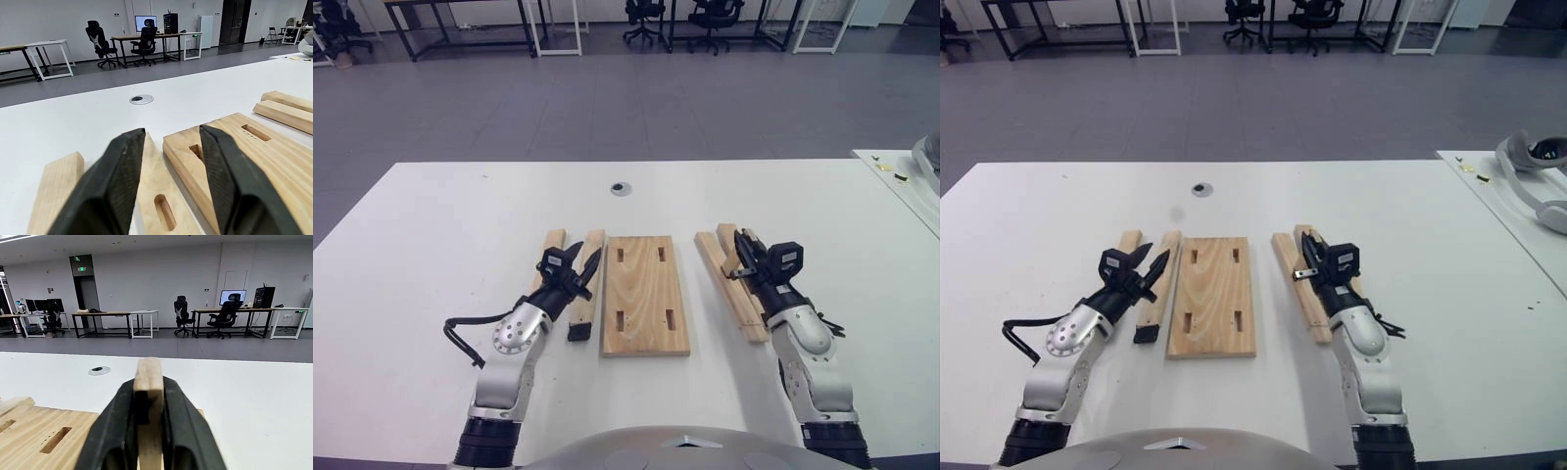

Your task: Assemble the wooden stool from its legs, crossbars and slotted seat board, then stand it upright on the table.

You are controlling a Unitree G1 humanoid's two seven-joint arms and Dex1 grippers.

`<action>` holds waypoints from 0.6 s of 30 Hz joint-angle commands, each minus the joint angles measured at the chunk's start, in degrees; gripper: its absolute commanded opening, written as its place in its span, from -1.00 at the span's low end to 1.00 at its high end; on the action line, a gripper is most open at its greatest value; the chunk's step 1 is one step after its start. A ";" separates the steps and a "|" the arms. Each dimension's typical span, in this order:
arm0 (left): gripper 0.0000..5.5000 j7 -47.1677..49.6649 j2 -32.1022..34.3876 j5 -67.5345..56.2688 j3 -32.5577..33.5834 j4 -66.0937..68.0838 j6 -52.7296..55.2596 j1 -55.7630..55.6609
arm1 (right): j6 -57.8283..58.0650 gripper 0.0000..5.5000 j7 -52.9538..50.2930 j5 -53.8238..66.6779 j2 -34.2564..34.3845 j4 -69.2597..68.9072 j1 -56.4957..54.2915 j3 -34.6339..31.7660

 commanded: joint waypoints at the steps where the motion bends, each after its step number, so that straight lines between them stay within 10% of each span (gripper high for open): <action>1: -0.26 0.07 0.00 -0.37 0.80 0.82 -0.72 -0.92 | 2.45 -0.85 -0.07 -1.21 -0.15 3.16 0.99 0.05; 10: -0.26 0.97 -1.11 0.10 0.79 1.43 -1.35 -0.87 | 8.87 -0.26 1.22 -0.83 -2.81 2.76 -4.35 -0.93; 18: -0.26 1.93 -1.66 0.38 1.04 1.70 -2.11 0.04 | 38.77 0.13 3.77 0.75 -11.33 -11.48 -1.44 1.13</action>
